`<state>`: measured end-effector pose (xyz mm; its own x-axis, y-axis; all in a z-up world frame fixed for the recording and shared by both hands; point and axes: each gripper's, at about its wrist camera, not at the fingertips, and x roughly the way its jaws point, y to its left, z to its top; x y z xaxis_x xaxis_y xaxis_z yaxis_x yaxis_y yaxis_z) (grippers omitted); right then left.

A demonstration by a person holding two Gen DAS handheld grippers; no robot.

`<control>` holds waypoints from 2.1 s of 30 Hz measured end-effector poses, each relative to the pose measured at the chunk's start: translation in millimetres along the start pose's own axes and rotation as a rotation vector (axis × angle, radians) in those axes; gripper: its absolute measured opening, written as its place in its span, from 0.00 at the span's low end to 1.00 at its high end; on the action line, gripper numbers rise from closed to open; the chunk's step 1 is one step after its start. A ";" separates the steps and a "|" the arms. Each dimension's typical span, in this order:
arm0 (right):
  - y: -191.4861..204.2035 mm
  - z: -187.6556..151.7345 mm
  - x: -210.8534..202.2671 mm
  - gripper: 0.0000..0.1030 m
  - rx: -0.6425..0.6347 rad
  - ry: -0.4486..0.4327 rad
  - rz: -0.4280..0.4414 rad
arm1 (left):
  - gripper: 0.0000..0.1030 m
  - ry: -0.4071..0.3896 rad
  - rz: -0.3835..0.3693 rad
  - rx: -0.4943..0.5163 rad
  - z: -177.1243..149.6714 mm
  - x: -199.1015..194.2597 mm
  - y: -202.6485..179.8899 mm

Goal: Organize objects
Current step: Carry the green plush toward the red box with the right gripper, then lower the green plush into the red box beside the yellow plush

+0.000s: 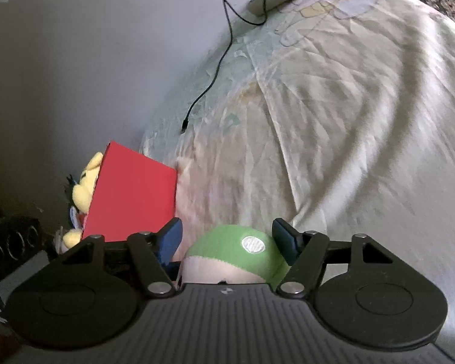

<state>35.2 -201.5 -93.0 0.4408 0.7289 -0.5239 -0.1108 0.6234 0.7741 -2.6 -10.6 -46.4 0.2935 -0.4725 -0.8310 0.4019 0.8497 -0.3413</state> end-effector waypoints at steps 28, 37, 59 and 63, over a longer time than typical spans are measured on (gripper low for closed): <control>-25.6 -41.9 -37.2 0.66 0.216 0.032 0.073 | 0.87 0.061 0.090 0.063 -6.6 7.9 -21.2; -7.0 -49.1 -36.8 0.62 0.177 0.028 0.093 | 0.78 0.053 0.117 0.085 -13.0 0.0 -26.8; 114.2 -14.6 -45.3 0.62 -0.044 -0.138 0.229 | 0.78 -0.265 0.207 0.177 7.6 -135.7 -14.0; 149.6 -9.8 -28.1 0.62 -0.114 -0.136 0.265 | 0.79 -0.344 0.221 0.127 3.2 -168.5 11.7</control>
<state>-2.4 -126.0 34.0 0.4972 0.8306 -0.2509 -0.3336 0.4500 0.8284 -44.6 78.2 91.0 0.6485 -0.3507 -0.6756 0.3941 0.9140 -0.0962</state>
